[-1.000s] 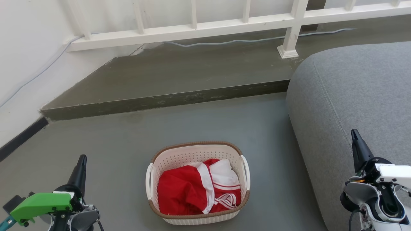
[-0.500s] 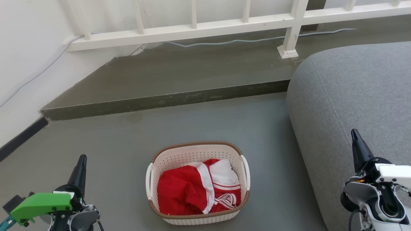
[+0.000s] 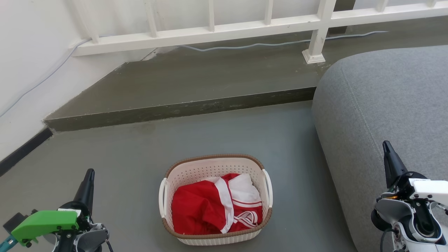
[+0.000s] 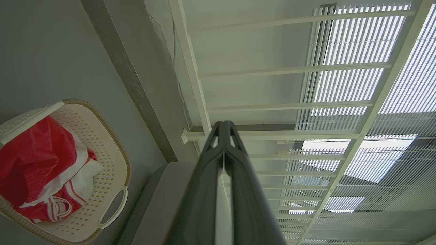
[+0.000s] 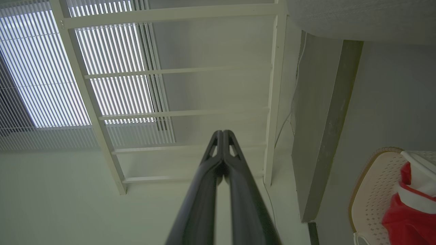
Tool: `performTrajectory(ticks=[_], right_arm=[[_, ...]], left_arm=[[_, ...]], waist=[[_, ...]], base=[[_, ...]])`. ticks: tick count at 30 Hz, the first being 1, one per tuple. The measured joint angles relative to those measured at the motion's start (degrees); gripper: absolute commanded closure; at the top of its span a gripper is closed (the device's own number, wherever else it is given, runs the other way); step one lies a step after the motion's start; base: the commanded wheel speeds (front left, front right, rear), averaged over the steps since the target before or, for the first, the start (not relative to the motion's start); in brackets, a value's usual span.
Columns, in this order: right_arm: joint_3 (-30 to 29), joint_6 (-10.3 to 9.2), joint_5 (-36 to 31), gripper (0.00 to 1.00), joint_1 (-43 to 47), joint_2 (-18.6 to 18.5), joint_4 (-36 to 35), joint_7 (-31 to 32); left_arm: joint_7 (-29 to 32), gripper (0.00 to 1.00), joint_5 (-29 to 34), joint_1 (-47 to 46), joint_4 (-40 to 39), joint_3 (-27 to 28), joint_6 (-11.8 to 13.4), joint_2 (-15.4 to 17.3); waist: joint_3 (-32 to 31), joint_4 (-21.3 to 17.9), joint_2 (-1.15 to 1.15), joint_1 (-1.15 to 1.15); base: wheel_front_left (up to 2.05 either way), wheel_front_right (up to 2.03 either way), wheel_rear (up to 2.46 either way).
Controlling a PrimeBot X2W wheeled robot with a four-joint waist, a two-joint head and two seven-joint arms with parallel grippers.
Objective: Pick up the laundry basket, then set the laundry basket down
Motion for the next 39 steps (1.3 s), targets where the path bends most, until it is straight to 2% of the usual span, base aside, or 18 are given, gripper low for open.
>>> performTrajectory(ticks=[36, 37, 38, 39], right_arm=[[0.00, 0.00, 0.00, 1.00, 0.00, 0.00, -0.01, 0.00], [0.00, 0.00, 0.00, 0.00, 0.00, 0.00, -0.01, 0.00], [0.02, -0.07, 0.00, 1.00, 0.10, 0.04, 0.21, -0.01], [0.08, -0.08, 0.00, 0.00, 0.39, 0.22, 0.65, -0.02]], left_arm=[[0.00, 1.00, 0.00, 0.00, 0.00, 0.00, 0.00, 0.00], [0.00, 0.00, 0.00, 0.00, 0.00, 0.00, 0.00, 0.00], [0.01, 1.00, 0.01, 0.08, 0.22, 0.00, 0.02, -0.03], [0.01, 0.00, 0.01, 0.26, 0.71, 0.01, 0.04, -0.21]], waist=[[0.00, 0.00, 0.00, 0.00], [0.00, 0.00, 0.00, 0.00], [0.00, 0.00, 0.00, 0.00], [0.00, 0.00, 0.00, 0.00]], base=[[0.00, 0.00, 0.00], [0.00, 0.00, 0.00], [0.00, 0.00, 0.00], [0.00, 0.00, 0.00]])
